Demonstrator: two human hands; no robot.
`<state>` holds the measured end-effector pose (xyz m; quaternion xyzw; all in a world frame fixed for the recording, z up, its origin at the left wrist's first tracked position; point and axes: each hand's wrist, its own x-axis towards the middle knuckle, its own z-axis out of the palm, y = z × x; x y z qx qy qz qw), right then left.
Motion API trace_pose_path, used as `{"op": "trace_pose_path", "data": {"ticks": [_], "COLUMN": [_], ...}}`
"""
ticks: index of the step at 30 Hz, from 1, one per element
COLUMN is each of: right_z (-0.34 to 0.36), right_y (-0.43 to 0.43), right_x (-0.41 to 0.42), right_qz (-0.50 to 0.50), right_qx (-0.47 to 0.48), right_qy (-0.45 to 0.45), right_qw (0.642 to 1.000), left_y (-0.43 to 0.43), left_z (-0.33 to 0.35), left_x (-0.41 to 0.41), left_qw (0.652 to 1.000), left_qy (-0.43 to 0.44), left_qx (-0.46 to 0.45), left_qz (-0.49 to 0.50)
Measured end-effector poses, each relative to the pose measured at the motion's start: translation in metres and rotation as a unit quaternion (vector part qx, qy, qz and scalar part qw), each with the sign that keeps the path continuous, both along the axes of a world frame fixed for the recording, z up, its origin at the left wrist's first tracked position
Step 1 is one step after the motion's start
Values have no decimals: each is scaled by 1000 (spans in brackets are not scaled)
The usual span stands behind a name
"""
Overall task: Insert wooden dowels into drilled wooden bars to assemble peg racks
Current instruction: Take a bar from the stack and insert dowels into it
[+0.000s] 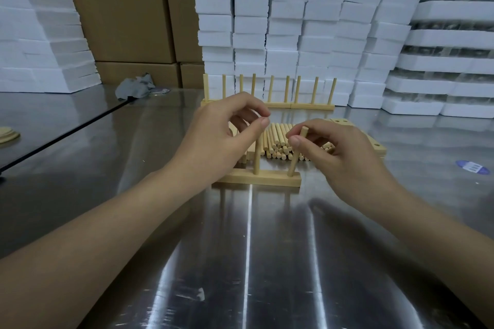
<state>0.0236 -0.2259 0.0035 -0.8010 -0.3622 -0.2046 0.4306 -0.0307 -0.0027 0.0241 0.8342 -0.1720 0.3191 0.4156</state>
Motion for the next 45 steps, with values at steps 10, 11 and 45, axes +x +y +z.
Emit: {"op": "trace_pose_path", "data": {"ticks": [10, 11, 45], "right_z": [2, 2, -2], "right_y": [4, 4, 2], "right_x": [-1, -2, 0], "right_qz": [21, 25, -94], "right_qx": [-11, -12, -162], "right_qy": [28, 33, 69], "right_qw": [999, 999, 980], "left_y": [0, 0, -5], "left_z": [-5, -5, -15], "left_x": [5, 6, 17], "left_qw": [998, 998, 927], "left_qy": [10, 11, 195], "left_qx": [-48, -55, -317], "left_qz": [-27, -29, -44]}}
